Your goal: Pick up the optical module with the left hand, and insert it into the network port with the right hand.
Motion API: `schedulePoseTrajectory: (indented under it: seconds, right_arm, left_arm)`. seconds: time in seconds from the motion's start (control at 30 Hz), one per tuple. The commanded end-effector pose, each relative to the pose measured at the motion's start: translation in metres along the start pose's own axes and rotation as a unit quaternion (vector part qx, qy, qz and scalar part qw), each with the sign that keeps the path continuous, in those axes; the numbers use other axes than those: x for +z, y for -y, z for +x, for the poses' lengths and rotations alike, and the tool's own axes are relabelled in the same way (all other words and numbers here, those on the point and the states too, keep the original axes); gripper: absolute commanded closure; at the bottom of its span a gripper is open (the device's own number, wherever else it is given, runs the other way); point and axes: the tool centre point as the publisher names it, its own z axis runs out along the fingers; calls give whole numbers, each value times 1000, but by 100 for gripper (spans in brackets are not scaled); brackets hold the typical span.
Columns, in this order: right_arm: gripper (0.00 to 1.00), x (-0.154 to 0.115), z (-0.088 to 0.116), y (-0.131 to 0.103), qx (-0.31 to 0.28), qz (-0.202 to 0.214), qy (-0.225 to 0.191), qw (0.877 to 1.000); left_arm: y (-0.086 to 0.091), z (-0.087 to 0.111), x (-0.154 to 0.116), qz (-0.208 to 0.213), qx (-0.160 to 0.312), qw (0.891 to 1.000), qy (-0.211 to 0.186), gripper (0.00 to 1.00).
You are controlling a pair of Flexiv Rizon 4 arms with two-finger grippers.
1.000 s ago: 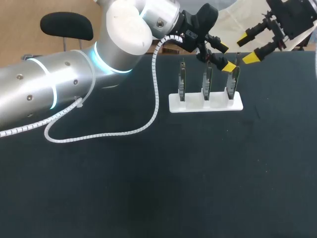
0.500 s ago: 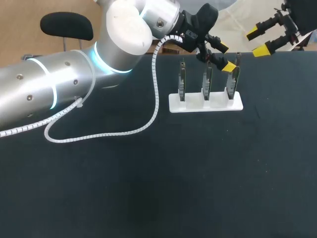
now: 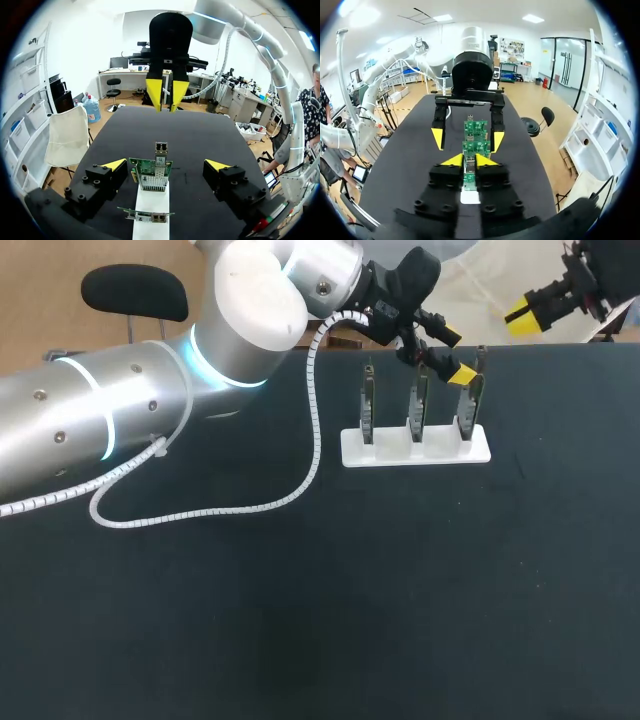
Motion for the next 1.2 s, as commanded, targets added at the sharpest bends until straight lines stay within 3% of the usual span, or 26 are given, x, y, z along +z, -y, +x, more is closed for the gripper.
schedulePoseTrajectory:
  seconds: [0.03, 0.37, 1.2]
  right_arm:
    - [100, 6, -1, 2, -1, 0, 1, 1000]
    - [100, 24, -8, 8, -12, -15, -3, 1000]
    - [100, 38, 1, 5, -4, -30, -9, 999]
  left_arm:
    - [-1, -1, 0, 1, -1, 1000, -2, 0]
    - [-1, -1, 0, 1, -1, 1000, -2, 0]
    - [-1, -1, 0, 1, -1, 1000, -2, 0]
